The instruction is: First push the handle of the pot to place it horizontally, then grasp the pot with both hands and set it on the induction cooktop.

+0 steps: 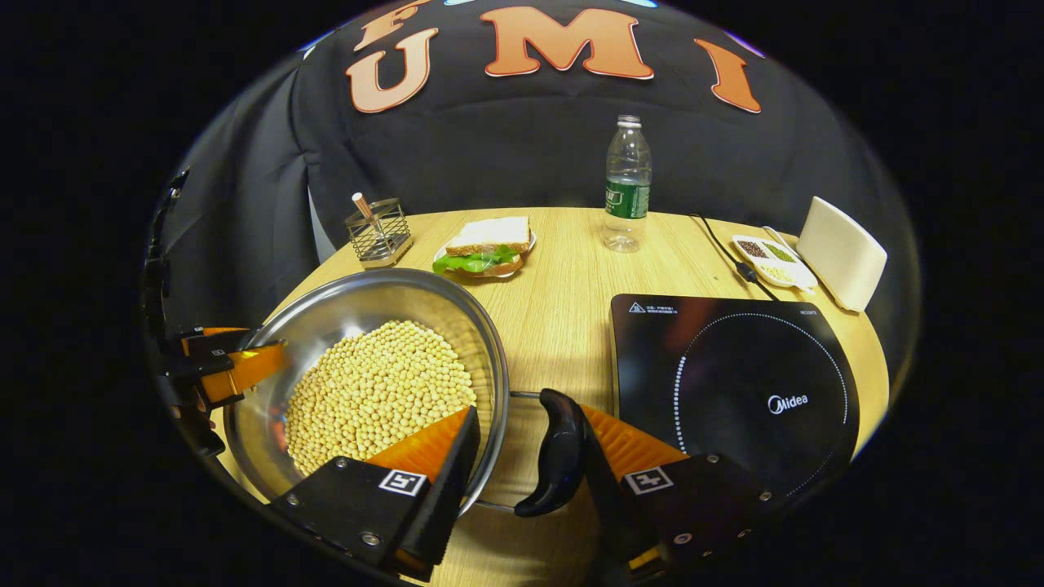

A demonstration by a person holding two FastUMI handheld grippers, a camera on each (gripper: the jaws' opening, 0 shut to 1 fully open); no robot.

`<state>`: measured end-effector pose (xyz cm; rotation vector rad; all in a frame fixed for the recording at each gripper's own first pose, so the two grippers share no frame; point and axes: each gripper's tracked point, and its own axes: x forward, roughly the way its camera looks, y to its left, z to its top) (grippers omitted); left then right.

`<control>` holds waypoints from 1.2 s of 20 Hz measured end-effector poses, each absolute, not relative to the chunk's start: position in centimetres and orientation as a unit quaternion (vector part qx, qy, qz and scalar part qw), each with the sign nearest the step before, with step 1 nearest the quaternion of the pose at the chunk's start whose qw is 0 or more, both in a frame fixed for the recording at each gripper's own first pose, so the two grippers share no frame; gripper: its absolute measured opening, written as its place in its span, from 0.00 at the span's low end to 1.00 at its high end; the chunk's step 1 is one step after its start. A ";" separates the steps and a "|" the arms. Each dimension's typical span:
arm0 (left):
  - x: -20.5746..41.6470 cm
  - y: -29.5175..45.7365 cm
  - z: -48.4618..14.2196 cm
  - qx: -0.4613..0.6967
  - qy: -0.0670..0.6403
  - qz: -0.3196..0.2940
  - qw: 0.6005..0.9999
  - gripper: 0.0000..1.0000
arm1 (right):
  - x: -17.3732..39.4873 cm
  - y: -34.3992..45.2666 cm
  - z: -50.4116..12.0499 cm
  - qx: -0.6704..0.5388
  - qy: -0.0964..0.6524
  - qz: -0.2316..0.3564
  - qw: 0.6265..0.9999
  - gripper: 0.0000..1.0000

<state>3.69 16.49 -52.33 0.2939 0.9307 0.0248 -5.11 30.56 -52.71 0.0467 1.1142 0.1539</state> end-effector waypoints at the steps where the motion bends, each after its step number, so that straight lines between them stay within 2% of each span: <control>1: 3.6 16.5 -52.6 0.137 0.450 0.012 0.882 0.91 | -5.1 30.5 -52.8 0.025 0.530 0.070 0.845 0.73; 4: 3.5 15.9 -53.3 0.124 0.457 0.009 0.881 0.84 | -5.3 30.9 -53.0 0.040 0.545 0.063 0.835 0.71; 5: 3.4 15.7 -53.4 0.120 0.456 0.009 0.882 0.76 | -5.5 31.0 -53.2 0.043 0.553 0.064 0.830 0.70; 6: 3.5 15.7 -53.6 0.120 0.457 0.014 0.881 0.73 | -5.6 31.0 -53.3 0.049 0.558 0.063 0.826 0.69; 7: 3.3 15.7 -53.3 0.120 0.458 0.014 0.881 0.69 | -5.6 31.0 -53.4 0.054 0.562 0.061 0.823 0.65; 8: 3.4 15.7 -53.4 0.120 0.458 0.015 0.881 0.69 | -5.7 31.0 -53.3 0.057 0.564 0.060 0.821 0.67; 16: 3.2 15.6 -53.5 0.116 0.461 0.023 0.879 0.64 | -5.8 31.3 -53.5 0.066 0.569 0.070 0.816 0.60; 18: 2.8 15.6 -53.2 0.114 0.460 0.029 0.880 0.58 | -5.4 31.2 -53.7 0.068 0.567 0.071 0.818 0.57; 20: 2.9 15.3 -52.8 0.114 0.454 0.038 0.883 0.57 | -5.3 31.3 -53.6 0.065 0.565 0.075 0.819 0.53; 21: 2.9 15.3 -53.0 0.111 0.453 0.043 0.884 0.55 | -5.5 31.3 -53.6 0.064 0.566 0.077 0.819 0.46; 22: 2.8 15.1 -53.0 0.109 0.454 0.044 0.883 0.55 | -5.6 31.1 -53.6 0.060 0.566 0.081 0.818 0.51; 24: 2.7 14.8 -52.7 0.109 0.447 0.047 0.887 0.55 | -5.3 31.0 -53.0 0.061 0.561 0.081 0.822 0.50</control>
